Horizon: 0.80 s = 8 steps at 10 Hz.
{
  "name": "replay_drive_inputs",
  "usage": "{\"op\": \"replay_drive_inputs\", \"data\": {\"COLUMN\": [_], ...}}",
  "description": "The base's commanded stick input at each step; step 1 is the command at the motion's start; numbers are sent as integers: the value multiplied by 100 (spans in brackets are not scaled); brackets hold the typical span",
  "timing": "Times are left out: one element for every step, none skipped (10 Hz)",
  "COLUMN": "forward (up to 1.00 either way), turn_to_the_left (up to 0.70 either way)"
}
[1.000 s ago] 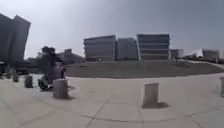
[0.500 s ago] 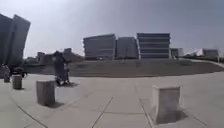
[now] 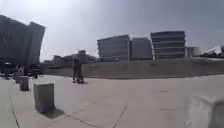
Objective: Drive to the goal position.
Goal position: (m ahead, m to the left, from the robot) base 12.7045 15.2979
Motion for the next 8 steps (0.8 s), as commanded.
{"op": "replay_drive_inputs", "data": {"forward": [100,100,100,100,100,100,100,100], "turn_to_the_left": [0,0,0,0,0,0,0,0]}}
